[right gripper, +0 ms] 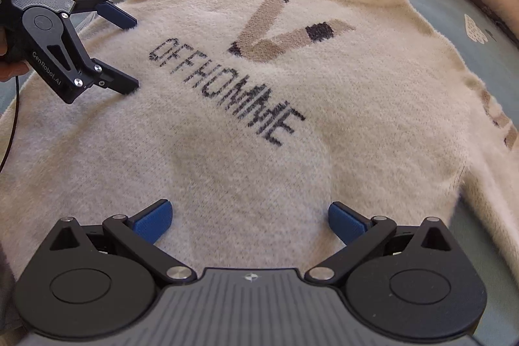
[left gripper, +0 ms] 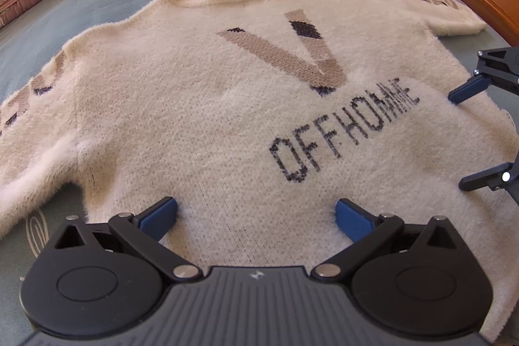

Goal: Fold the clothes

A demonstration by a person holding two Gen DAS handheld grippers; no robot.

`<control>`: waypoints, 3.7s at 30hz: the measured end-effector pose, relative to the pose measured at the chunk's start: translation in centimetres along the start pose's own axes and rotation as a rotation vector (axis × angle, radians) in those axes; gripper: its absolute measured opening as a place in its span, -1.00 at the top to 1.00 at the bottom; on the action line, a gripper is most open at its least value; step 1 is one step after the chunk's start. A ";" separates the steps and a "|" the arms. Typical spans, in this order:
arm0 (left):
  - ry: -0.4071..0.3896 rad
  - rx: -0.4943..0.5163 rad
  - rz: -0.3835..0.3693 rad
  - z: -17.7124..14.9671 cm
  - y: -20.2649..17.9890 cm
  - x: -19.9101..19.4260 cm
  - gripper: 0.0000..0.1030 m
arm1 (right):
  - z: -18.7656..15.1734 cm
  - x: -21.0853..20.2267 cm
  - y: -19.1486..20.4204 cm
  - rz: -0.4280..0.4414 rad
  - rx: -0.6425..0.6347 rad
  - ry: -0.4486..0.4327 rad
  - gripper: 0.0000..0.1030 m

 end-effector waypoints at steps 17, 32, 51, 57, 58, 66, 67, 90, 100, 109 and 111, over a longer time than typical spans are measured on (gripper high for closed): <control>0.020 -0.011 0.014 0.3 -0.2 0.1 -1.00 | 4.7 -0.7 -3.2 -0.024 0.074 -0.081 -1.00; -0.017 -0.051 0.032 0.4 -0.1 0.0 -1.00 | 3.2 0.3 -5.0 -0.070 0.362 -0.011 -1.00; -0.067 -0.174 -0.067 3.3 0.3 -1.0 -0.99 | 12.7 -1.9 -13.5 -0.151 0.629 -0.233 -1.00; -0.106 -0.198 -0.040 6.6 1.2 0.1 -0.99 | 15.2 -1.6 -15.7 -0.208 0.635 -0.256 -1.00; -0.096 -0.200 -0.035 6.8 1.3 0.6 -0.99 | 15.8 -1.6 -16.4 -0.220 0.646 -0.263 -1.00; -0.050 -0.182 0.014 6.6 1.2 2.7 -0.99 | 19.5 -0.4 -22.3 -0.282 0.794 -0.290 -1.00; -0.051 -0.185 0.018 6.7 1.2 2.7 -0.99 | 19.8 0.0 -22.8 -0.296 0.803 -0.280 -1.00; -0.128 -0.184 -0.001 9.5 5.0 -0.4 -0.99 | 19.6 1.7 -23.1 -0.210 0.692 -0.178 -1.00; -0.211 -0.336 -0.004 16.7 14.7 3.7 -0.99 | 15.1 1.9 -18.2 -0.181 0.562 -0.113 -1.00; -0.190 -0.350 0.033 17.0 15.0 4.4 -0.99 | 14.9 2.4 -16.9 -0.172 0.572 -0.118 -1.00; -0.194 -0.347 0.035 16.6 14.4 3.3 -0.99 | 15.0 2.1 -16.6 -0.166 0.569 -0.124 -1.00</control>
Point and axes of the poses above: each gripper's, at about its wrist camera, not at the fingertips, and x roughly the way its jaws point, y to its left, z to its top, the point moved 10 cm from there along x, roughly the way its jaws point, and after that the axes turned 9 degrees about y, right-handed, at the moved point
